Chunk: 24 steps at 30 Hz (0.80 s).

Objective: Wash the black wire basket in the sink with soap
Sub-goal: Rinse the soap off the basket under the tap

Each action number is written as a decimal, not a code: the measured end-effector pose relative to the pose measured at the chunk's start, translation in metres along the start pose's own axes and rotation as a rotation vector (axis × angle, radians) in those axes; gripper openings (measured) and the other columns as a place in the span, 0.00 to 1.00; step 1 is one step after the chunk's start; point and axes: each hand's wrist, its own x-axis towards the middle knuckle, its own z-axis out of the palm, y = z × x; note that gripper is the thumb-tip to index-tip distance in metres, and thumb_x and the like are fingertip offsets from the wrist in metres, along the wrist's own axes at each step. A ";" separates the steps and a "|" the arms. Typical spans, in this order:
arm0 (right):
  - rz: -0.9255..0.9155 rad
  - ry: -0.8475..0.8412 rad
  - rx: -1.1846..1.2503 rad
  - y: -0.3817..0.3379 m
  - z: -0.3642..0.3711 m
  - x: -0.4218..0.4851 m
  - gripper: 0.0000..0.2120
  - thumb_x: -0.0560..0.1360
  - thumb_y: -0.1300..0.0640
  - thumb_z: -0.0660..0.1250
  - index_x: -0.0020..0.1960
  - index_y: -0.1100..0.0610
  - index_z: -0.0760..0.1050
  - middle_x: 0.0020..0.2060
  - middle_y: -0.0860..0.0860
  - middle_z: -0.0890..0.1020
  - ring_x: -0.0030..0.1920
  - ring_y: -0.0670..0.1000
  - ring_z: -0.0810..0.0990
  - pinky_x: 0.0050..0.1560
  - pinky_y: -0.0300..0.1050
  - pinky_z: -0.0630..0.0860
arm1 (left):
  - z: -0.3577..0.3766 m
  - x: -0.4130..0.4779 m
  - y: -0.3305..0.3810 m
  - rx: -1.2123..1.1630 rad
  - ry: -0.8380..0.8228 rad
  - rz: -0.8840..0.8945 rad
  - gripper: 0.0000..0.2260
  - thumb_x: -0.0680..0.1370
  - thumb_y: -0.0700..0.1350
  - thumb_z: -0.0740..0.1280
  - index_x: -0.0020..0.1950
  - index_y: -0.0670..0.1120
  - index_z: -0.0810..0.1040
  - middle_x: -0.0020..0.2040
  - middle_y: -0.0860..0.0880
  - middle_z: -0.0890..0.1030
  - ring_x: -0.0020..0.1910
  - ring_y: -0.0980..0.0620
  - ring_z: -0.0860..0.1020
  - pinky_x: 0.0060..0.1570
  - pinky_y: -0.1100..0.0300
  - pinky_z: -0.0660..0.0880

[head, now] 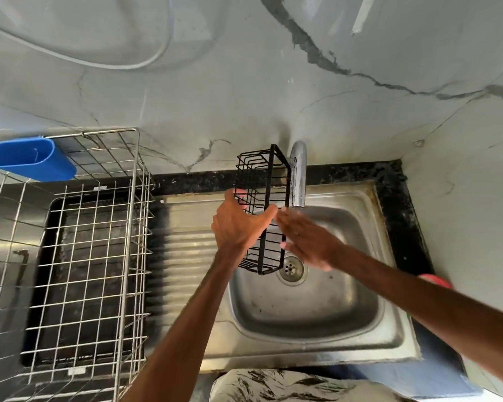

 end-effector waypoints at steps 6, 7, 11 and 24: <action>-0.184 -0.110 0.077 -0.018 0.036 -0.043 0.26 0.87 0.46 0.43 0.83 0.51 0.41 0.81 0.44 0.40 0.80 0.45 0.36 0.81 0.53 0.40 | -0.001 0.006 -0.005 0.031 0.022 -0.022 0.35 0.68 0.66 0.74 0.67 0.46 0.74 0.47 0.54 0.79 0.46 0.49 0.78 0.51 0.52 0.75; -0.203 -0.113 0.042 -0.016 0.034 -0.044 0.26 0.87 0.46 0.43 0.83 0.50 0.40 0.81 0.44 0.40 0.80 0.45 0.36 0.80 0.53 0.38 | -0.002 0.006 -0.004 0.030 0.021 -0.020 0.35 0.67 0.67 0.73 0.66 0.47 0.74 0.46 0.55 0.79 0.45 0.49 0.78 0.51 0.52 0.77; -0.249 -0.107 -0.127 0.007 0.019 -0.031 0.26 0.87 0.44 0.44 0.82 0.45 0.40 0.81 0.43 0.40 0.81 0.48 0.36 0.78 0.56 0.33 | -0.003 0.008 0.000 0.050 0.014 -0.010 0.37 0.66 0.69 0.73 0.66 0.46 0.75 0.50 0.51 0.82 0.48 0.47 0.80 0.52 0.51 0.78; 0.006 -0.187 -0.125 0.078 -0.034 0.016 0.31 0.83 0.36 0.33 0.82 0.49 0.42 0.81 0.51 0.46 0.81 0.49 0.37 0.80 0.60 0.42 | 0.008 -0.002 0.007 0.140 -0.204 -0.101 0.40 0.68 0.72 0.71 0.68 0.44 0.75 0.58 0.46 0.80 0.52 0.46 0.77 0.50 0.54 0.72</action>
